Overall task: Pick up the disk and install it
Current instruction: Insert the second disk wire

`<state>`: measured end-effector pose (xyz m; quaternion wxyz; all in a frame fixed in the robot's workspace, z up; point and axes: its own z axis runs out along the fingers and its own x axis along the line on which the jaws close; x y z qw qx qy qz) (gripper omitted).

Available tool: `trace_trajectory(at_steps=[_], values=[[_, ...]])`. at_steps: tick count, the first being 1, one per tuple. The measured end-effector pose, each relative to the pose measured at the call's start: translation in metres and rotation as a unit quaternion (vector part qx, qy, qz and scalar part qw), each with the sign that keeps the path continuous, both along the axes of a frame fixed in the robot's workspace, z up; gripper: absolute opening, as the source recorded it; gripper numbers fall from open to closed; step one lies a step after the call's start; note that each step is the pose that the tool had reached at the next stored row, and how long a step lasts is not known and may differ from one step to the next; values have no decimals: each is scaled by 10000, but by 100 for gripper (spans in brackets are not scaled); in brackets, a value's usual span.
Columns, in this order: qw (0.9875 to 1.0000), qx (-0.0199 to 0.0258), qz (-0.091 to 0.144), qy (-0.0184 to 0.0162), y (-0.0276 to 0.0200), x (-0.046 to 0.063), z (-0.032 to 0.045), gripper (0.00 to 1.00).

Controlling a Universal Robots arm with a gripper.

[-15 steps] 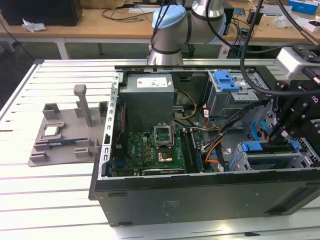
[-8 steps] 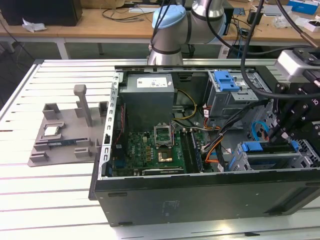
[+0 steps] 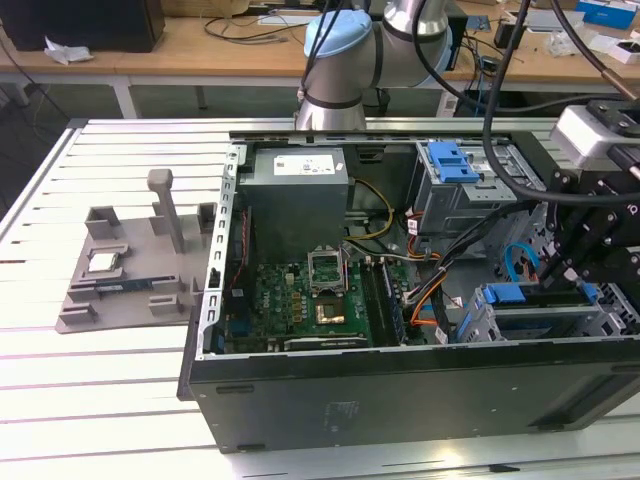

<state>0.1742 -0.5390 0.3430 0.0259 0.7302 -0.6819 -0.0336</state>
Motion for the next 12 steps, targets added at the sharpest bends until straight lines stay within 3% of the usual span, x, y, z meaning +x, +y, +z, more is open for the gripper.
trace_trajectory(at_steps=[7,12], values=[[10000,2,0,1,-2,-7,-12,16],[10000,35,11,1,-2,-3,18,16]])
